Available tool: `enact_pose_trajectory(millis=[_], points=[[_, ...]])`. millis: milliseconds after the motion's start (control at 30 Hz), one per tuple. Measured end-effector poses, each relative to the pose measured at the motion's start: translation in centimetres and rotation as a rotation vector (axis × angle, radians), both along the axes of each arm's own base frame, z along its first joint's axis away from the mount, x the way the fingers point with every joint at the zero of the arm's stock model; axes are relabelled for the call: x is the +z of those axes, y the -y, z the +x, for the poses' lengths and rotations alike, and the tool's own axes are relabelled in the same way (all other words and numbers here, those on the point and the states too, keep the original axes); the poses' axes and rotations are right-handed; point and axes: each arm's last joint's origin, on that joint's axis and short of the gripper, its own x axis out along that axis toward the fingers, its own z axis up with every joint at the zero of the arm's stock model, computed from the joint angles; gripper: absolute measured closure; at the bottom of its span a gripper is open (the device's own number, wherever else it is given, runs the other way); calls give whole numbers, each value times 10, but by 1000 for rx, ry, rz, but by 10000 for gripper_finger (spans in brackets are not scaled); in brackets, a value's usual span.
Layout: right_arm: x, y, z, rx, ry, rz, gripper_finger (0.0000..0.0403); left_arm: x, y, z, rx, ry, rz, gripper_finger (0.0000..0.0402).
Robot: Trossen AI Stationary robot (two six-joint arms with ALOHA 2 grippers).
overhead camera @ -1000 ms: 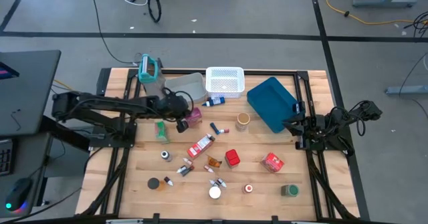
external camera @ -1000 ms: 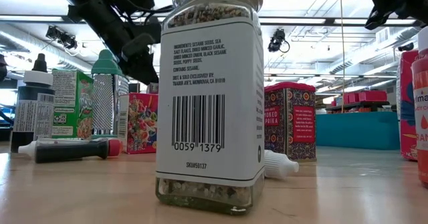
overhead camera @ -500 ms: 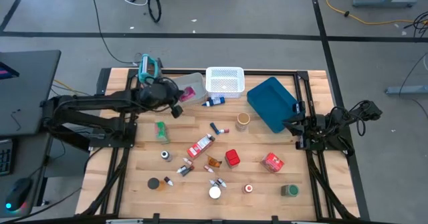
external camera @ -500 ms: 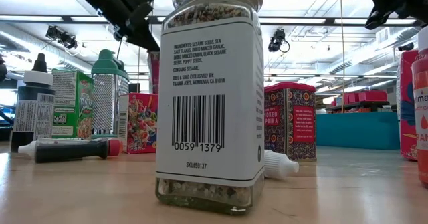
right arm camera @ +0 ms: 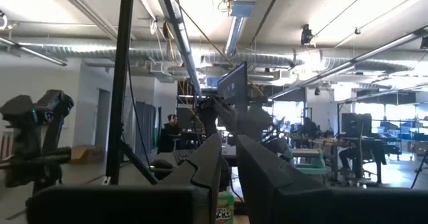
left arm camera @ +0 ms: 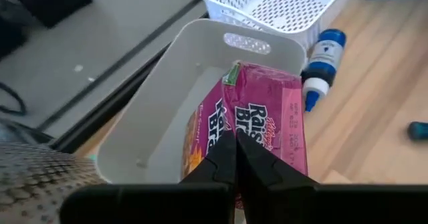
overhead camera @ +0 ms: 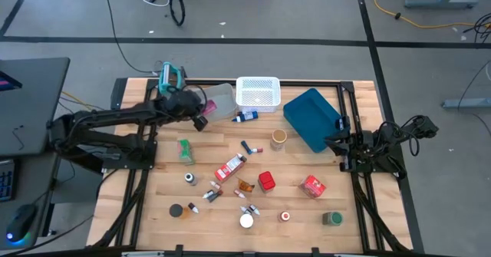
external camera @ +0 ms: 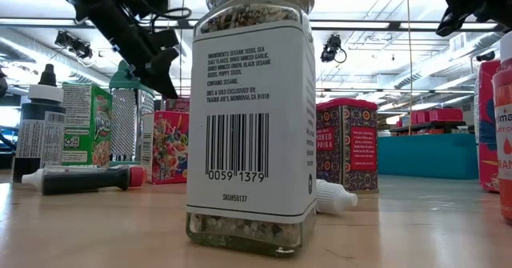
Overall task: Pick & Place Kitchen Items
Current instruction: Put the pink cereal box into the gray bin
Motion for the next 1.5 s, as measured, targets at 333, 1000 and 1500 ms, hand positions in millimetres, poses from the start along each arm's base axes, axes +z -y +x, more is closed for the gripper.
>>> enact_pose_trajectory(millis=[333,1000,1500], points=[[0,0,0,0,0,-1,344,0,-19,-10,106,5,-8,398],[0,0,0,-1,0,-1,344,-12,-24,-9,477,163,-150,391],[-2,0,1,24,-27,61,344,-14,-6,-15,771,305,-178,366]])
